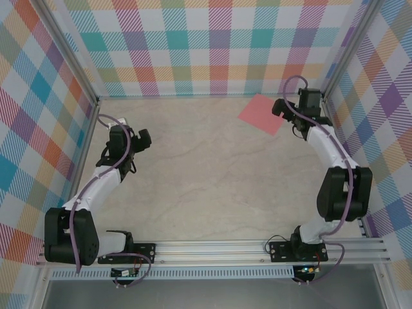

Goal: Fold a paper plane with a square sheet of paper (pick it up from the middle)

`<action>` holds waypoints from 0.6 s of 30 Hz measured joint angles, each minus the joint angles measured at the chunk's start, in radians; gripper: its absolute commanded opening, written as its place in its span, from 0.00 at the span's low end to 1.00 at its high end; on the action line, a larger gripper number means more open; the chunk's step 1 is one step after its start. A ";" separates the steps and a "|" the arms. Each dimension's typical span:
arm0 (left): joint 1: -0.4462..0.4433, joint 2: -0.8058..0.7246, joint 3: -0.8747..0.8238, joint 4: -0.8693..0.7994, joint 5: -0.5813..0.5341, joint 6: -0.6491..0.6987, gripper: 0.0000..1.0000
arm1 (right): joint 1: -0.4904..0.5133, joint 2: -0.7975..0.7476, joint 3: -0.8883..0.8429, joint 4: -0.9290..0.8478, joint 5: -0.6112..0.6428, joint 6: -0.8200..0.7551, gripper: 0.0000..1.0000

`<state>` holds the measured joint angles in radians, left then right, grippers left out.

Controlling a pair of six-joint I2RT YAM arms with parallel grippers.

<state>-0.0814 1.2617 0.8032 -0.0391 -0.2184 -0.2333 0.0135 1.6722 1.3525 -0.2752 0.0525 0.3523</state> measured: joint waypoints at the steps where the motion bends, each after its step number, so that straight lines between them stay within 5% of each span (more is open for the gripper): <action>1: 0.000 -0.001 0.006 -0.025 0.003 -0.015 1.00 | 0.000 0.042 0.036 -0.031 -0.028 0.020 1.00; 8: 0.000 0.008 0.033 -0.153 0.092 -0.104 1.00 | 0.000 0.372 0.275 -0.164 -0.232 0.164 1.00; 18: 0.000 0.076 0.046 -0.174 0.217 -0.153 1.00 | 0.000 0.621 0.523 -0.271 -0.267 0.243 0.99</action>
<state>-0.0814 1.3380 0.8490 -0.2127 -0.0013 -0.3866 0.0135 2.2932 1.8751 -0.5465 -0.2150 0.5949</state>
